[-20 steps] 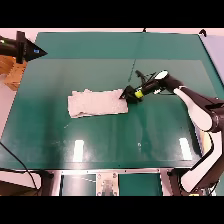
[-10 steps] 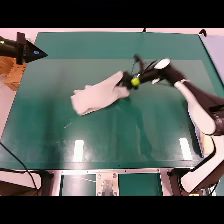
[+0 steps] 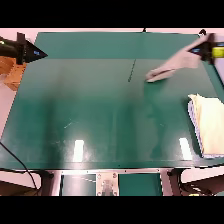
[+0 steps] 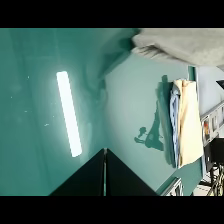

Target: Fold the shirts.

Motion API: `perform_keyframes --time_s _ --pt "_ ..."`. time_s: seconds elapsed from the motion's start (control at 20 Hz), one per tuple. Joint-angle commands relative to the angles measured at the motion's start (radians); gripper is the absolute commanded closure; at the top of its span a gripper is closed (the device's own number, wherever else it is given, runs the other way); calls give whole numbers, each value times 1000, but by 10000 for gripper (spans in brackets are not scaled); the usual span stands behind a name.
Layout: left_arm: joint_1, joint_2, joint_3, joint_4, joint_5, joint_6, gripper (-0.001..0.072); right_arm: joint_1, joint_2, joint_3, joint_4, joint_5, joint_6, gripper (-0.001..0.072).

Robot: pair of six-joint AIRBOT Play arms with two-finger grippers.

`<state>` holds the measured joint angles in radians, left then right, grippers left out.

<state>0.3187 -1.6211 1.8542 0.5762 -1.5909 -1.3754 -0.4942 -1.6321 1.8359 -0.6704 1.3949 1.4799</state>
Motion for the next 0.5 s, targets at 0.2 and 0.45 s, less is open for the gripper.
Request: perform_keyframes --time_s 0.2,0.45 --pt "1 0 0 0 11 19 685 -415 10 14 -49 110 5 701" --pt "1 0 0 0 -3 15 685 -512 51 26 -280 325 103 702"
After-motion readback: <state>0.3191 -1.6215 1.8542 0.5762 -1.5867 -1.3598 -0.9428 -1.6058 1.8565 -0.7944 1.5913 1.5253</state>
